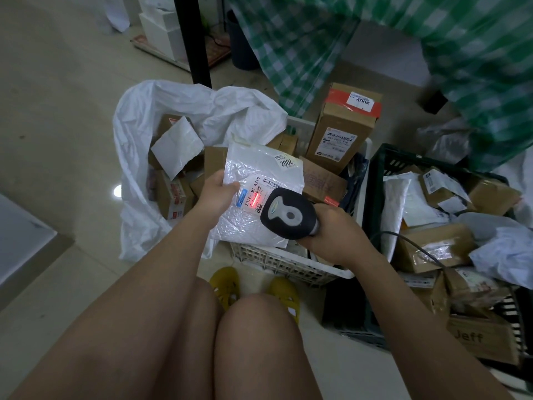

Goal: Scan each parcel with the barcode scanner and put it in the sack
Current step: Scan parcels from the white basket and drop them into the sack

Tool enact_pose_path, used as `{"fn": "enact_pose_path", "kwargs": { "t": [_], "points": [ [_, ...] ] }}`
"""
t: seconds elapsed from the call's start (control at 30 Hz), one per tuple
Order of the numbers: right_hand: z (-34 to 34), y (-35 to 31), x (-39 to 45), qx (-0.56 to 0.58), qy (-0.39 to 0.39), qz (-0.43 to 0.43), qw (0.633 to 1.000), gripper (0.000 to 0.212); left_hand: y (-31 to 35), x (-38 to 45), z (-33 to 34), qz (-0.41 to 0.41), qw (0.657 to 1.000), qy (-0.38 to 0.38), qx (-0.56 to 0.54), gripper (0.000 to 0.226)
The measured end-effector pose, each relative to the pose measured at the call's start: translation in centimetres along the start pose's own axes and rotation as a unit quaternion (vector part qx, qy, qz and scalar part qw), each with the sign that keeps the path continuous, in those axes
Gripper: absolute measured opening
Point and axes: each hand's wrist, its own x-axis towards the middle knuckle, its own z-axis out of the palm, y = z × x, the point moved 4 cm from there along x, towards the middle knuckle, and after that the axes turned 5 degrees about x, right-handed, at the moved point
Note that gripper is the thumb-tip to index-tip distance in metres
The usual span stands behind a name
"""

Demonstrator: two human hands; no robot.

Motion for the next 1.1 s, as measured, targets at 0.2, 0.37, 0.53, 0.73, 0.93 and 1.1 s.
{"fn": "enact_pose_path", "kwargs": {
  "t": [0.2,0.37,0.53,0.73,0.93,1.1],
  "points": [
    [-0.1,-0.3,0.1,0.007,0.000,0.004,1.000,0.016,-0.2,0.2,-0.1,0.004,1.000,0.001,0.000,0.019],
    [-0.1,-0.2,0.0,0.033,0.011,0.005,0.999,0.022,0.0,-0.2,-0.1,0.006,1.000,0.002,-0.012,0.018],
    [0.5,0.2,1.2,0.079,0.043,0.009,0.996,0.032,1.4,0.5,-2.7,0.077,0.981,0.168,-0.051,0.015],
    [1.9,0.5,4.7,0.099,0.056,0.036,0.993,0.017,4.9,2.5,-8.1,0.188,0.927,0.309,0.097,0.036],
    [2.9,0.3,7.4,0.125,0.039,0.055,0.990,0.018,0.0,8.9,-7.8,0.012,0.839,0.065,0.541,0.059],
    [3.2,2.7,6.7,0.115,0.036,0.072,0.990,0.015,-1.7,9.9,-4.8,0.003,0.861,-0.007,0.509,0.067]
  ]
}}
